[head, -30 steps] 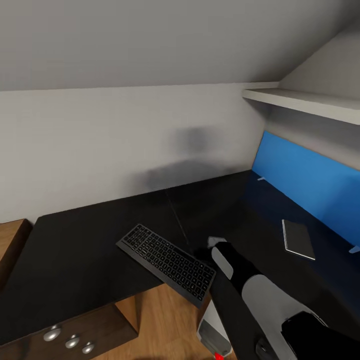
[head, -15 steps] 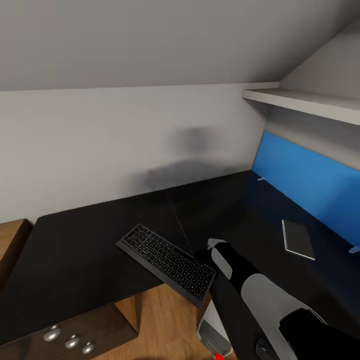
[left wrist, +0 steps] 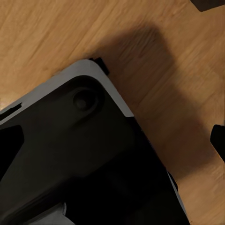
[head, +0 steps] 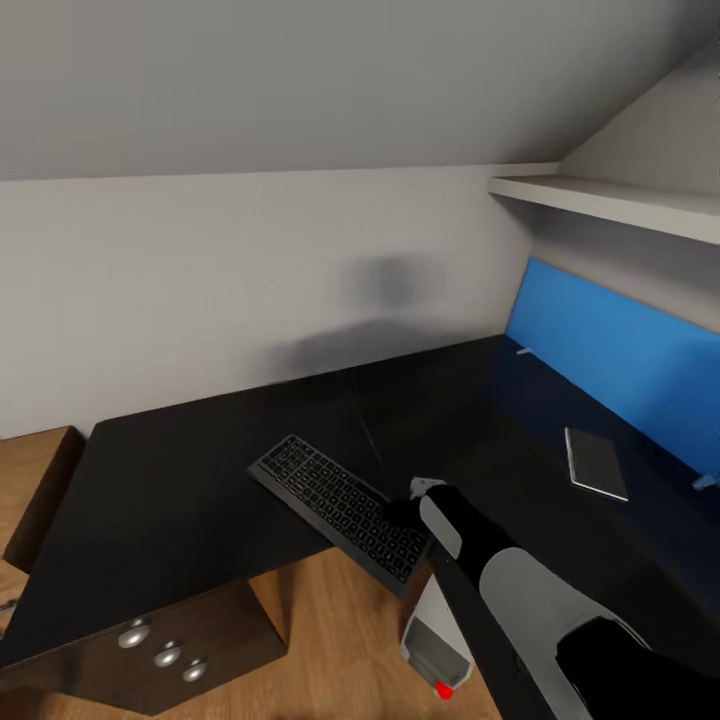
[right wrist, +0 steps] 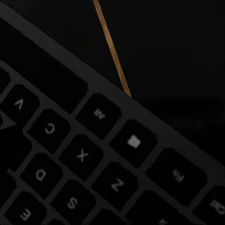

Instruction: In the bedroom, organize the workspace by keeping the computer under the desk, ensuring the monitor is on the desk, placing the keyboard on the desk next to the monitor, placing the mouse on the desk next to the keyboard, moving the folder from the swivel chair onto the desk next to the mouse, stacking the notebook on top of the folder with the pen on top of the notebook, and positioning the swivel chair next to the desk.

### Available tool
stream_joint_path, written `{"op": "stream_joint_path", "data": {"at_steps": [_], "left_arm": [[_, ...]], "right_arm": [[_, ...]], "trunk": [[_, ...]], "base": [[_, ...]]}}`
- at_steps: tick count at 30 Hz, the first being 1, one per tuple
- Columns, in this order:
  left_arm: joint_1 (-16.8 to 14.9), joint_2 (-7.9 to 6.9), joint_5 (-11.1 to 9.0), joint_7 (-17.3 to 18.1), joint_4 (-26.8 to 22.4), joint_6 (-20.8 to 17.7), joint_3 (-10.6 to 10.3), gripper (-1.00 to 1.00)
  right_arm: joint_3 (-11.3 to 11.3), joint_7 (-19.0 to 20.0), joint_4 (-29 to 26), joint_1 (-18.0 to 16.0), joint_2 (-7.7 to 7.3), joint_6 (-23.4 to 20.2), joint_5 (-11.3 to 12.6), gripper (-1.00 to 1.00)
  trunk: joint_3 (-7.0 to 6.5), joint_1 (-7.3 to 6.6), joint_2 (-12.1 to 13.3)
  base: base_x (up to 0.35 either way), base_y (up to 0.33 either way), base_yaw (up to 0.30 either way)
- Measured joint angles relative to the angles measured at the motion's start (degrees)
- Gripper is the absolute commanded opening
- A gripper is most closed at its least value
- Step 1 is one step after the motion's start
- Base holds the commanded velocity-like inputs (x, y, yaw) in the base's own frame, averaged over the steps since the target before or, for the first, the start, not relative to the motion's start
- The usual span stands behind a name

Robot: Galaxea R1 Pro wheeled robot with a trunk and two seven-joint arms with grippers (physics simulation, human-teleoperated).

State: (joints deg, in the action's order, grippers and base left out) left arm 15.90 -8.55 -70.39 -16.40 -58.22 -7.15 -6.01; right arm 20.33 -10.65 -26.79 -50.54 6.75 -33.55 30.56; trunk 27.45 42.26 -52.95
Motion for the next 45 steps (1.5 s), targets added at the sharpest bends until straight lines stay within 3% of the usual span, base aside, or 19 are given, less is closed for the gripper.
{"op": "stream_joint_path", "data": {"at_steps": [11, 19, 45], "left_arm": [[-0.01, 0.00, -0.01, 0.00, 0.03, 0.02, 0.06, 1.00], [-0.01, -0.01, -0.01, 0.01, 0.10, 0.00, 0.13, 1.00], [-0.01, -0.01, 0.01, 1.04, 0.09, -0.10, 0.24, 1.00]], "right_arm": [[0.19, 0.29, 1.11, 0.05, 0.45, -0.21, 1.17, 1.00], [0.20, 2.95, 1.20, 0.05, 0.62, -0.52, 1.11, 1.00], [0.30, 3.16, 0.95, 0.13, 1.50, -0.57, 1.09, 1.00]], "trunk": [[0.01, -0.01, 0.00], [0.01, -0.02, 0.00], [0.01, -0.02, 0.00]], "base": [[-0.183, 0.198, 0.000], [-0.020, 0.024, 0.000], [-0.001, 0.201, 0.000]]}}
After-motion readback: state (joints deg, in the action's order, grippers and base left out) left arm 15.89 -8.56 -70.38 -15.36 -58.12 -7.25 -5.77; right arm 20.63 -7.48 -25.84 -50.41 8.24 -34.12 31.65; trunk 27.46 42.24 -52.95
